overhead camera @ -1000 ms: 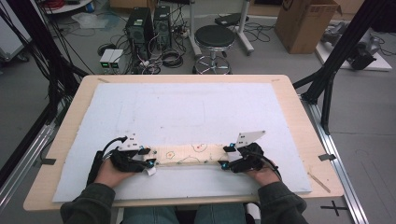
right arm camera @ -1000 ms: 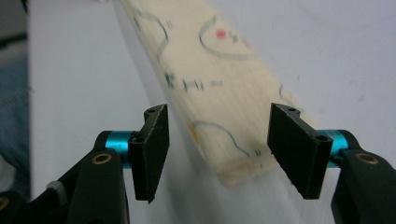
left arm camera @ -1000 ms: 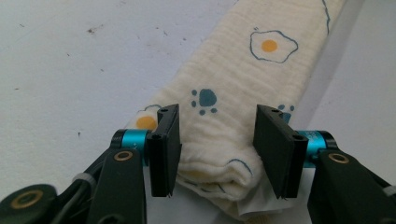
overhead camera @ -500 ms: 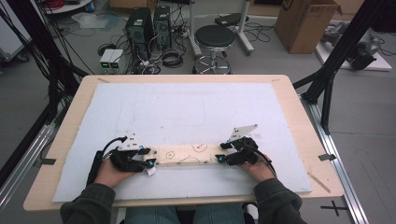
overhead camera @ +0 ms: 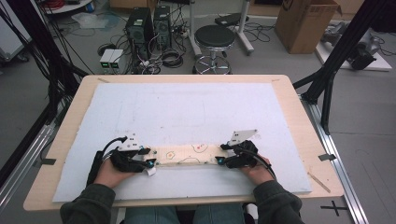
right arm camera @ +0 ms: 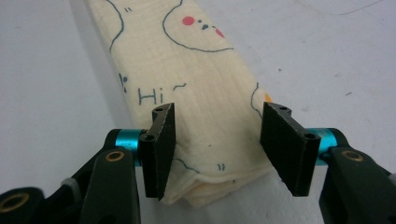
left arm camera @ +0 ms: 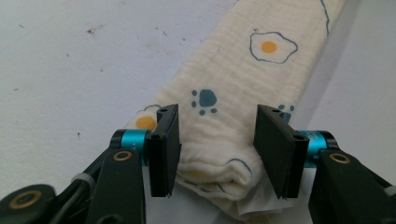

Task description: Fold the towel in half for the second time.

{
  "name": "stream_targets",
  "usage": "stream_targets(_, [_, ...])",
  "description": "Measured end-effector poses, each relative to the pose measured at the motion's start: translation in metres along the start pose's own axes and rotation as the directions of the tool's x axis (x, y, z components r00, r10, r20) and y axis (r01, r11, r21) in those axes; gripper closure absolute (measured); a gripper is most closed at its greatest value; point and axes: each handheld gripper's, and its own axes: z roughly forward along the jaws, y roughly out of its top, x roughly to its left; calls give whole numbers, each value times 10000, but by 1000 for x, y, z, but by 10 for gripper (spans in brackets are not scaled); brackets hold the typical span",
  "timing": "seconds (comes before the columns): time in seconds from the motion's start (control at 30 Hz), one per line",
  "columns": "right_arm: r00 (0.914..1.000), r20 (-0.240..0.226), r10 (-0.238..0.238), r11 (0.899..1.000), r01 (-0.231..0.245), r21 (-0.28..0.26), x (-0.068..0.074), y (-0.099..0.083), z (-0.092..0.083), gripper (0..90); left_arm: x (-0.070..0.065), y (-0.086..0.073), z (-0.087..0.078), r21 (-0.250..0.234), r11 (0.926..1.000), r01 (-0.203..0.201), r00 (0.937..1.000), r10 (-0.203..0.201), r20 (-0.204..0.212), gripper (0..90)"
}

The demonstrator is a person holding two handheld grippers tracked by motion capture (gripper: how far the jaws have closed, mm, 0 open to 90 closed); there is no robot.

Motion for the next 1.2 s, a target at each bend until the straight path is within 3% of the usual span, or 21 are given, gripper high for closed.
stream_targets(0.2, [10000, 51, -6, 10000, 6, 15, 1, 0, 0, 439, 0, 2, -4, -42, 9997, 259, 9995, -258, 163, 496])
stream_targets(0.37, [9999, 29, 134, 9997, -133, -188, 2, 1, -1, 366, 0, 5, -11, -601, 9969, 512, 9984, -497, 269, 472])
stream_targets(0.43, [9990, -135, 427, 9982, -433, -406, 1, 2, -6, 340, 0, 7, -12, -801, 9950, 597, 9980, -578, 249, 456])
stream_targets(0.57, [9971, -337, 675, 9947, -699, -756, -1, 5, -13, 332, 1, 10, -18, -1134, 9921, 534, 9986, -537, 4, 450])
stream_targets(0.77, [9958, -53, 914, 9926, -916, -798, -8, 11, -17, 335, 7, 9, -22, -1361, 9877, 774, 9960, -827, -339, 450])
stream_targets(0.9, [9938, 29, 1113, 9917, -1108, -659, -16, 14, -20, 358, 13, 9, -22, -1509, 9833, 1016, 9914, -1127, -666, 450])
stream_targets(1.03, [9904, 83, 1383, 9884, -1375, -649, -26, 16, -23, 393, 21, 9, -19, -1559, 9769, 1464, 9829, -1614, -884, 460])
stream_targets(1.2, [9775, 195, 2103, 9769, -2093, -435, -40, 18, -20, 438, 31, 8, -10, -1158, 9706, 2110, 9702, -2224, -962, 521])
